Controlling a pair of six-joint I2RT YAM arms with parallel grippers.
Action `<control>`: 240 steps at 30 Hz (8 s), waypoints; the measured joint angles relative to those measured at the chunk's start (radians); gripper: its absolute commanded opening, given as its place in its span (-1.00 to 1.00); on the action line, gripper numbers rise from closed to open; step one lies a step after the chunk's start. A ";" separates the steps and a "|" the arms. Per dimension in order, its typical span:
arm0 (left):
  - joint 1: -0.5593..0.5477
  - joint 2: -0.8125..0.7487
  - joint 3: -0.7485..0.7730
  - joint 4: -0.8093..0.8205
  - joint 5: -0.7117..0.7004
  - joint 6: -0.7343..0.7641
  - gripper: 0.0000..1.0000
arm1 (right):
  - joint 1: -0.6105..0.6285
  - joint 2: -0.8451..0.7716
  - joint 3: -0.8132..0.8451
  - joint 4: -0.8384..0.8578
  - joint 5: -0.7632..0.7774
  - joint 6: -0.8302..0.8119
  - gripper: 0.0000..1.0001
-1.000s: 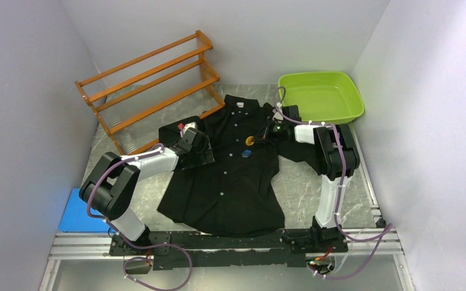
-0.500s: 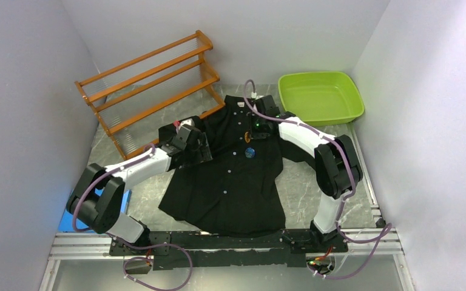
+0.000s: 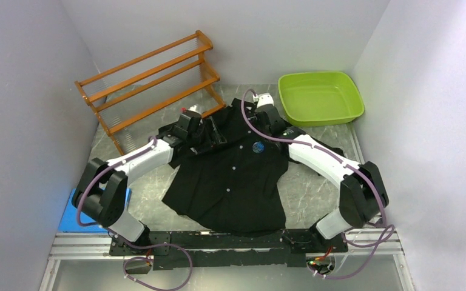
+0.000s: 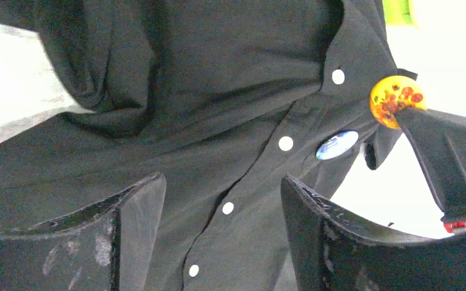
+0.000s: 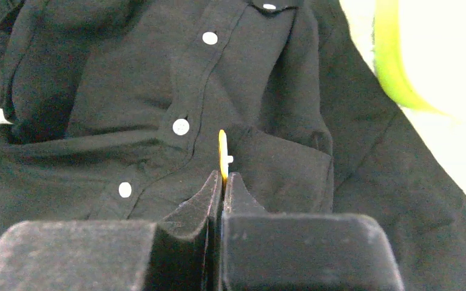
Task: Pin the brooch onto the clothing
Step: Pin the brooch to the clothes.
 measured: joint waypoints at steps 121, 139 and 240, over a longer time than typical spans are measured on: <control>-0.106 0.212 0.382 -0.096 0.238 -0.271 -0.95 | 0.098 -0.286 -0.314 0.343 -0.300 -0.272 0.71; -0.051 0.214 0.311 -0.032 0.313 0.009 -0.95 | -0.296 -0.443 -0.481 0.548 -0.891 0.053 0.65; -0.039 -0.101 0.176 0.077 0.810 0.583 -0.95 | -0.317 -0.195 -0.286 0.806 -1.510 0.209 -0.10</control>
